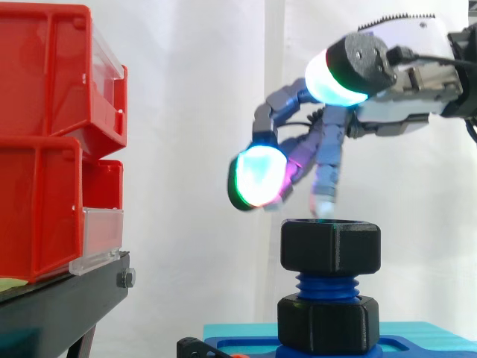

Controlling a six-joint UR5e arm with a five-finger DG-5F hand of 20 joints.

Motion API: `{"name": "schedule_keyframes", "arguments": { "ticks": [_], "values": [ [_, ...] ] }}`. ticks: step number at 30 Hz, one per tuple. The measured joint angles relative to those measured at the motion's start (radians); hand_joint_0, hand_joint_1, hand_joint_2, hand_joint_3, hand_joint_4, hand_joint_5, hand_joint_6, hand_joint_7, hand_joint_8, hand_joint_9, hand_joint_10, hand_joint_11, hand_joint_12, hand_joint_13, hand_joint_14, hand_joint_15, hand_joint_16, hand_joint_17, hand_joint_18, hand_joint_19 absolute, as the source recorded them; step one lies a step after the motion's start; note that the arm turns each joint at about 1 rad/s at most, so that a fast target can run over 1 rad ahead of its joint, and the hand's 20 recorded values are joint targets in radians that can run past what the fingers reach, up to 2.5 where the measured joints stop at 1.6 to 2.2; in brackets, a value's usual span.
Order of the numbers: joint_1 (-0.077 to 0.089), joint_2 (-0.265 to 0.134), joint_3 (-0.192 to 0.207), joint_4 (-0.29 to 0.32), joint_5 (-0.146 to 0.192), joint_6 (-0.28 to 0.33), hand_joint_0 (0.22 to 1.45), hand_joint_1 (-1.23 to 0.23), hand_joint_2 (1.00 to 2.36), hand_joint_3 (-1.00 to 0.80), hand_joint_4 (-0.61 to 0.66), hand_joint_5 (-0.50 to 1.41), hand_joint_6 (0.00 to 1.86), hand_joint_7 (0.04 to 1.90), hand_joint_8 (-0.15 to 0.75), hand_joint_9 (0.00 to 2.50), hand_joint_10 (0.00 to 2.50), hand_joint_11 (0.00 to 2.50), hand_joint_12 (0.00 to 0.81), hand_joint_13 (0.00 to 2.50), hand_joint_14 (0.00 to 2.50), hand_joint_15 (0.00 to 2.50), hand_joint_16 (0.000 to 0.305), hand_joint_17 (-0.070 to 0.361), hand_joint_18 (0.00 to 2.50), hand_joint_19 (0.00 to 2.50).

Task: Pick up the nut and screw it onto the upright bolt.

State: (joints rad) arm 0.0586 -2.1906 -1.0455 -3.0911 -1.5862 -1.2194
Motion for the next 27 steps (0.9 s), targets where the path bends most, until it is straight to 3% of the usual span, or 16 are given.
{"name": "schedule_keyframes", "arguments": {
  "ticks": [2, 4, 6, 12, 21, 27],
  "values": [
    [0.000, 0.000, 0.010, -0.010, -0.002, -0.006, 0.46, -0.21, 1.00, -0.50, 0.13, -0.17, 0.50, 0.63, 0.227, 0.73, 0.00, 0.00, 0.270, 0.36, 0.00, 0.00, 0.029, 0.066, 0.00, 0.00],
    [0.001, 0.000, 0.014, -0.014, -0.002, -0.010, 0.45, -0.20, 1.00, -0.50, 0.07, -0.18, 0.50, 0.55, 0.115, 0.57, 0.00, 0.00, 0.214, 0.21, 0.00, 0.00, 0.031, 0.069, 0.00, 0.00],
    [0.004, 0.000, 0.016, -0.013, -0.003, -0.012, 0.45, -0.21, 1.00, -0.50, 0.05, -0.19, 0.50, 0.52, 0.059, 0.47, 0.00, 0.00, 0.191, 0.16, 0.00, 0.00, 0.029, 0.066, 0.00, 0.00],
    [0.019, -0.001, 0.000, -0.006, -0.001, -0.015, 0.44, -0.22, 1.00, -0.50, 0.04, -0.22, 0.50, 0.50, 0.004, 0.07, 0.00, 0.00, 0.187, 0.00, 0.00, 0.00, 0.031, 0.070, 0.00, 0.00],
    [0.041, -0.001, -0.029, 0.022, 0.005, -0.015, 0.44, -0.24, 1.00, -0.50, 0.07, -0.21, 0.50, 0.51, 0.010, 0.08, 0.00, 0.00, 0.194, 0.00, 0.00, 0.00, 0.031, 0.071, 0.00, 0.00],
    [0.047, -0.001, -0.031, 0.021, 0.005, -0.015, 0.44, -0.24, 1.00, -0.50, 0.09, -0.19, 0.50, 0.52, 0.023, 0.14, 0.00, 0.00, 0.180, 0.02, 0.00, 0.00, 0.029, 0.065, 0.00, 0.00]
  ]
}}
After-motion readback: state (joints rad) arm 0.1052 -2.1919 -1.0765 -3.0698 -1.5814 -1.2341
